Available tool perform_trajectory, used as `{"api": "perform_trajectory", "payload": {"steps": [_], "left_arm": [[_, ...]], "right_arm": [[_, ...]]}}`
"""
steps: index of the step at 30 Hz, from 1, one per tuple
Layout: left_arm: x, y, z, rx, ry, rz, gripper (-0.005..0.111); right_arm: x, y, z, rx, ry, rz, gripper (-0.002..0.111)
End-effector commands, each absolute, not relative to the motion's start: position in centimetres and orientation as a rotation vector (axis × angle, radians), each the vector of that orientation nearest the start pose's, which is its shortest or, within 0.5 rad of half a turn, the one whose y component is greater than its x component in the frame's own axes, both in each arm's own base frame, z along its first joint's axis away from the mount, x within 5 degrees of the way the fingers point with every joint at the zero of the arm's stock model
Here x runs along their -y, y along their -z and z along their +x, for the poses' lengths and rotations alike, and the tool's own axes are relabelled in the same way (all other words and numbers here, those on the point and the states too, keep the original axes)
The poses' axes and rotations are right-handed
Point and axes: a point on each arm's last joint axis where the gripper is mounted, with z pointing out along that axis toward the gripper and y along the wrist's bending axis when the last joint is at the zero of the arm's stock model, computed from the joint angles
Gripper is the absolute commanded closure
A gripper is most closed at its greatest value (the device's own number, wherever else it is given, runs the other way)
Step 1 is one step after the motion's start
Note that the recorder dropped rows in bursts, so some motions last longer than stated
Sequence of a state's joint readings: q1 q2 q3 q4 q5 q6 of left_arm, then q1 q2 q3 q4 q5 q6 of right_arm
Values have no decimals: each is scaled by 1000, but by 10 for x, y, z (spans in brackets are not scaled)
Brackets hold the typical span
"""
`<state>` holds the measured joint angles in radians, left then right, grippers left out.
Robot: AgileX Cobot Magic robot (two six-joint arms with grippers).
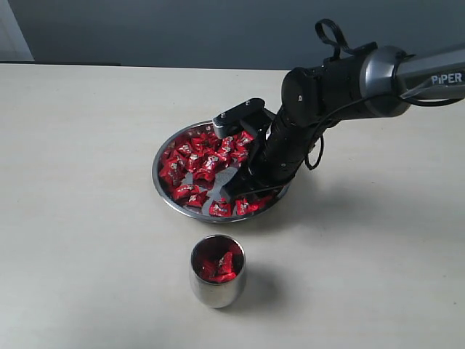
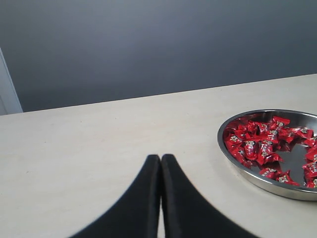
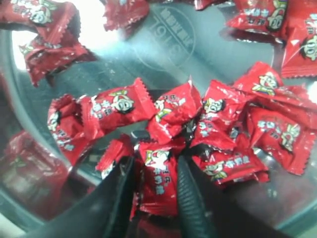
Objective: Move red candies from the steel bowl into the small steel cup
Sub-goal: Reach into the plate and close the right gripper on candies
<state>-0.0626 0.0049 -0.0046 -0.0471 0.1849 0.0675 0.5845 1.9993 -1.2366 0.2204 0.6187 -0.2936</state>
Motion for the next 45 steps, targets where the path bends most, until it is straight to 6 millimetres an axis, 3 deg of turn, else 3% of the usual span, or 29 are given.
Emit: {"api": "perform_trajectory", "payload": {"steps": [1, 9, 17, 25, 31, 35, 38, 45], "left_arm": [[4, -197, 56, -1660, 37, 76, 105], [4, -197, 56, -1660, 37, 76, 105], [4, -197, 56, -1662, 37, 77, 105], [4, -197, 56, -1662, 37, 77, 105], [4, -197, 56, -1662, 37, 77, 105], [4, -197, 56, -1662, 37, 77, 105], [4, -197, 56, -1662, 37, 77, 105], [4, -197, 56, -1662, 37, 77, 105]], "right_arm": [[-222, -140, 320, -2689, -267, -1010, 78], [-222, -140, 320, -2683, -267, -1007, 78], [-228, -145, 334, -2539, -283, -886, 78], [-227, -145, 335, -2520, -254, -919, 78], [-227, -145, 335, -2524, -254, -921, 60], [-227, -146, 336, -2510, -254, -914, 69], [-228, -146, 336, -2505, -255, -909, 70], [-228, -128, 337, -2556, -249, -907, 65]]}}
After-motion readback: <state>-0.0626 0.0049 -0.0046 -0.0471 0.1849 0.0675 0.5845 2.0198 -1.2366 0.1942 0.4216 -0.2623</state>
